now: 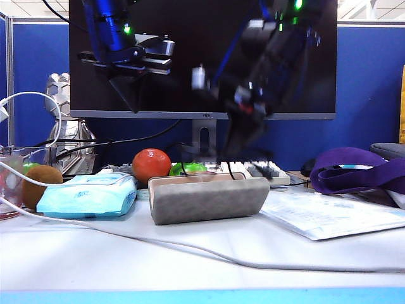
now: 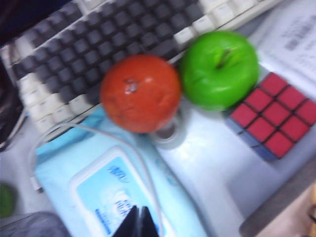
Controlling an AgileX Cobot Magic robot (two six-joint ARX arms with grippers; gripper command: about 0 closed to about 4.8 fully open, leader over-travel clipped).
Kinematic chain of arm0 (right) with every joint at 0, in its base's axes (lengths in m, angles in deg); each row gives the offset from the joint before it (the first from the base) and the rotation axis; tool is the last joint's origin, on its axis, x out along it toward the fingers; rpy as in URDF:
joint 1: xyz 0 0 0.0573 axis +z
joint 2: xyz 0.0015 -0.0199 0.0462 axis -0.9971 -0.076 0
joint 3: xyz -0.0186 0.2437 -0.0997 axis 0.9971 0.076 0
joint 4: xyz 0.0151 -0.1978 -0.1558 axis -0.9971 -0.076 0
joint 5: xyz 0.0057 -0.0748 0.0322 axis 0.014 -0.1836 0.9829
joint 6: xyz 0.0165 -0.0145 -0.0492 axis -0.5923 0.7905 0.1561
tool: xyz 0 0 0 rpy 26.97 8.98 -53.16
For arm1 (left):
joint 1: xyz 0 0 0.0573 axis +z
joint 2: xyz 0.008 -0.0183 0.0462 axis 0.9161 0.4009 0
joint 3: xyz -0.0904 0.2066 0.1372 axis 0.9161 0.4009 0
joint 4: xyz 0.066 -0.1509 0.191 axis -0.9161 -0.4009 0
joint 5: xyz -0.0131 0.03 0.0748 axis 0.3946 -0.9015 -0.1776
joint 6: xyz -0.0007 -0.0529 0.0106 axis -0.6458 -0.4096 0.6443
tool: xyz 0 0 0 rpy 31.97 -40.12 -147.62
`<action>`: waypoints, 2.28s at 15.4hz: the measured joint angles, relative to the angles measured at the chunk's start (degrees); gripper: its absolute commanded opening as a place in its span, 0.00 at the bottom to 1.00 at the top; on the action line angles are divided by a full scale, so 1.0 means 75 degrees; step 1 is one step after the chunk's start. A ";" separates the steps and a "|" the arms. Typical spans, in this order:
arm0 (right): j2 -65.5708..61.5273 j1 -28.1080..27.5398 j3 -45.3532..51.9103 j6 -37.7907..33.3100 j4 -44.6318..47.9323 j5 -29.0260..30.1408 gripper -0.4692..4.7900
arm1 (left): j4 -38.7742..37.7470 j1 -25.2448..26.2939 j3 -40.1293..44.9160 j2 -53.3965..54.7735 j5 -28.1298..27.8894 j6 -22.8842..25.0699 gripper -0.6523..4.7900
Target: Pick up the glasses, fold the temples of the glasses, place the glasses into the glasses case, and finally close the glasses case.
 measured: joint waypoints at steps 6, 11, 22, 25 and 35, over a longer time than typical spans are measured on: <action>-0.0254 0.0146 -0.0009 0.0251 -0.0274 0.0012 0.09 | 0.0114 0.0023 0.0000 0.0000 0.0058 -0.0029 0.15; -0.0254 0.0286 0.0425 0.0673 -0.0460 0.0358 0.09 | 0.0166 0.0026 0.0000 0.0000 0.0128 -0.0114 0.15; -0.0230 0.1169 0.0423 0.1291 0.0017 -0.1667 0.09 | 0.0166 0.0023 0.0003 0.0000 0.0673 -0.0338 0.15; -0.0195 0.1358 0.0423 0.1419 0.0067 -0.1953 0.09 | 0.0166 0.0023 0.0003 0.0000 0.0685 -0.0341 0.15; 0.0079 0.1390 0.0469 0.1617 0.0612 -0.2017 0.09 | 0.0166 0.0023 0.0003 0.0000 0.0863 -0.0358 0.15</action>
